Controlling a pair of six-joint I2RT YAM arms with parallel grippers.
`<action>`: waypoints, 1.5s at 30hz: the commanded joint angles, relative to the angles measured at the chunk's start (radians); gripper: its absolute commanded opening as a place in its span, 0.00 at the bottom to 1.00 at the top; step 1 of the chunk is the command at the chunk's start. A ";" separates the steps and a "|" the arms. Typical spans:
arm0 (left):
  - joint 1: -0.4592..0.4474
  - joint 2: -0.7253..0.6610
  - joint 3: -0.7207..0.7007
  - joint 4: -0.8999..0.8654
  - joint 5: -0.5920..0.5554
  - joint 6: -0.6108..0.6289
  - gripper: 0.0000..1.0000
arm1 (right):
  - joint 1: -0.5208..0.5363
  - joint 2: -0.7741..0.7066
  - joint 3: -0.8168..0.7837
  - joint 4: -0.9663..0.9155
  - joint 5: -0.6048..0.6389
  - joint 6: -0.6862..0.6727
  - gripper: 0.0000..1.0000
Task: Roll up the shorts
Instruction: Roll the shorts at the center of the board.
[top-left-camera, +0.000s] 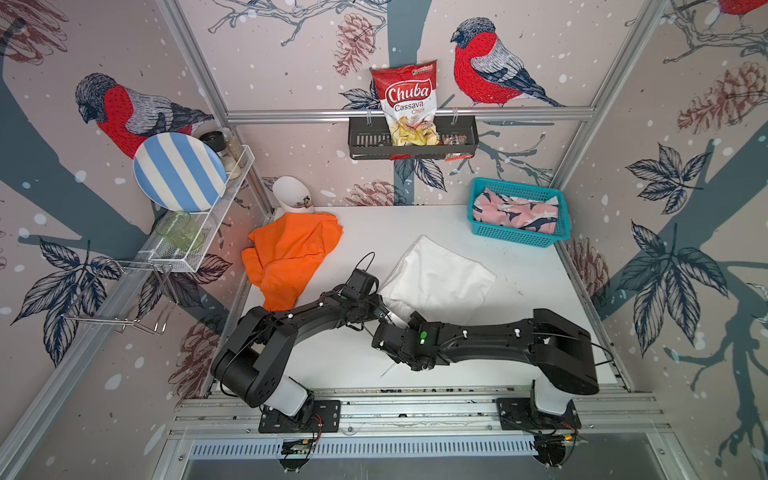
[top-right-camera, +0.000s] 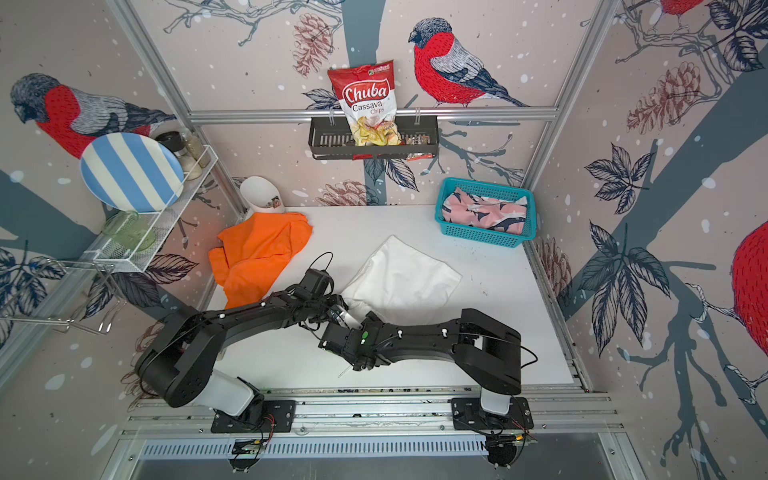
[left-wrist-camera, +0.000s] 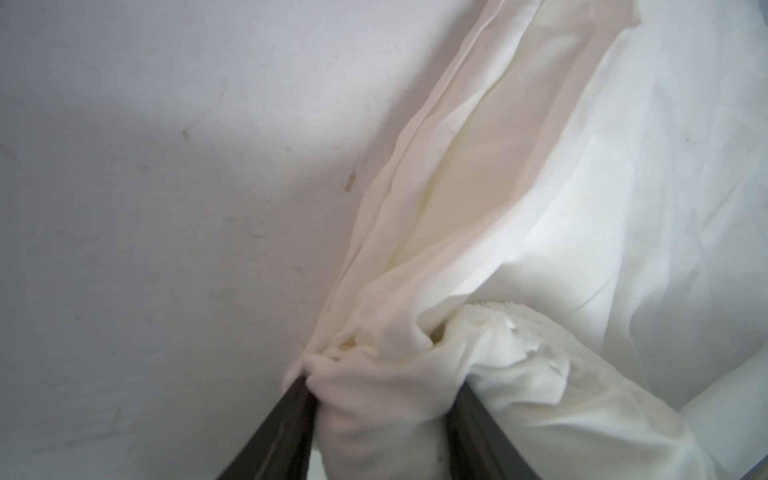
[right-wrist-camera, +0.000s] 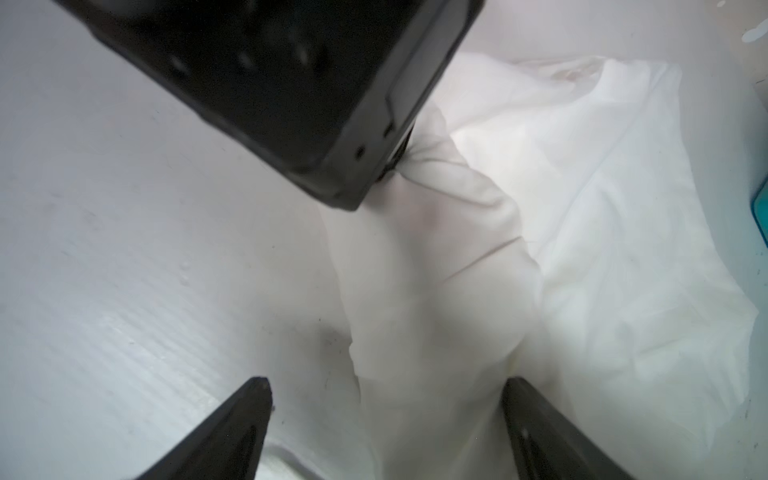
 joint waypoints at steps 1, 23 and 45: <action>0.005 0.016 -0.007 -0.093 -0.006 0.010 0.54 | 0.001 0.058 -0.019 -0.012 0.016 -0.036 0.93; 0.130 -0.059 0.018 -0.132 -0.070 0.076 0.65 | -0.195 -0.023 -0.186 0.315 -0.775 0.050 0.02; -0.005 -0.376 -0.082 -0.204 0.080 -0.149 0.81 | -0.461 -0.070 -0.474 0.815 -1.196 0.379 0.00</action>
